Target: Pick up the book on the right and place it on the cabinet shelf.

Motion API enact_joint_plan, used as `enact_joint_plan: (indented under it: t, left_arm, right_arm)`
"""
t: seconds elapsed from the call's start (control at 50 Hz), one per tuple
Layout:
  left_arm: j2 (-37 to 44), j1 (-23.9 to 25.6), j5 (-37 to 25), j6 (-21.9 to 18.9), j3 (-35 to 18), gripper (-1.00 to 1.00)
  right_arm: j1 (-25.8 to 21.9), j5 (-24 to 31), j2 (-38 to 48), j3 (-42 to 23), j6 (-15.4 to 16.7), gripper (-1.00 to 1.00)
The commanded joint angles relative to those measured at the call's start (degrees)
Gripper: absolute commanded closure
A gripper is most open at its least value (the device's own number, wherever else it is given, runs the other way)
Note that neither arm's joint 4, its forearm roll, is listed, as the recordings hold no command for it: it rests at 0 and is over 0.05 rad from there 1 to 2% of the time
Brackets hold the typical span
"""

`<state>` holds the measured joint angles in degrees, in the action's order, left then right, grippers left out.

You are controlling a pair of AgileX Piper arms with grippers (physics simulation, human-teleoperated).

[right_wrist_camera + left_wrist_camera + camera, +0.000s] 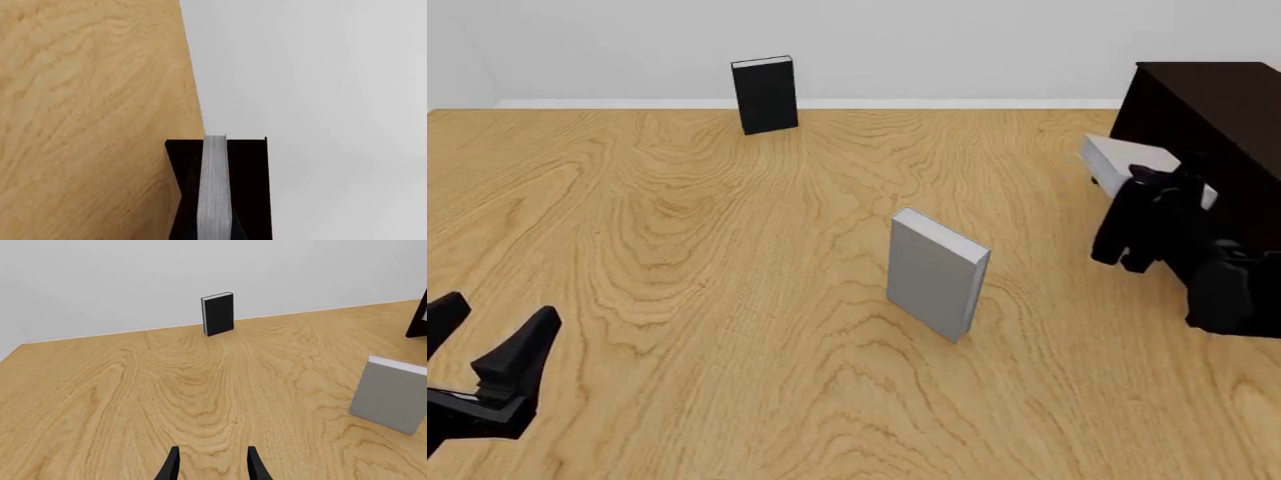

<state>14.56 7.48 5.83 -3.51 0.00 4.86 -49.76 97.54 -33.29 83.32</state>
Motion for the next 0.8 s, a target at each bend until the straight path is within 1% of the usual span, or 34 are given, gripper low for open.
enact_joint_plan:
  t: [0.02,0.14,0.16,0.2,0.28,0.32,0.38,0.42,0.8]
  left_arm:
    - [0.8,0.0,0.6,0.0,0.0,-1.0]
    - [1.2,0.0,1.0,-0.1,0.0,-1.0]
    - [1.4,0.1,1.1,0.0,0.0,-1.0]
    - [1.4,0.1,1.3,-0.1,0.0,-1.0]
    - [1.3,0.2,1.3,-0.1,0.0,-1.0]
    - [1.4,0.3,1.2,0.0,0.0,-1.0]
    - [1.6,0.2,1.4,0.0,0.0,-1.0]
    - [1.6,0.2,1.5,0.0,0.0,-1.0]
    - [1.4,0.1,1.1,0.0,0.0,-1.0]
  right_arm:
    - [1.6,-2.1,1.9,-1.0,-0.6,1.0]
    - [2.7,-1.7,2.5,-1.3,-0.8,1.0]
    - [4.1,-1.8,2.5,-1.4,-0.9,1.0]
    - [3.6,-2.0,2.7,-1.3,-0.2,1.0]
    - [4.4,-1.0,2.6,-1.8,-0.7,1.0]
    - [4.9,-1.7,3.1,-2.0,-0.2,1.0]
    - [5.8,-1.4,3.2,-2.4,-0.5,1.0]
    - [6.0,-1.9,3.9,-2.8,-0.2,1.0]
    - [8.9,-1.6,6.5,-6.0,-0.5,1.0]
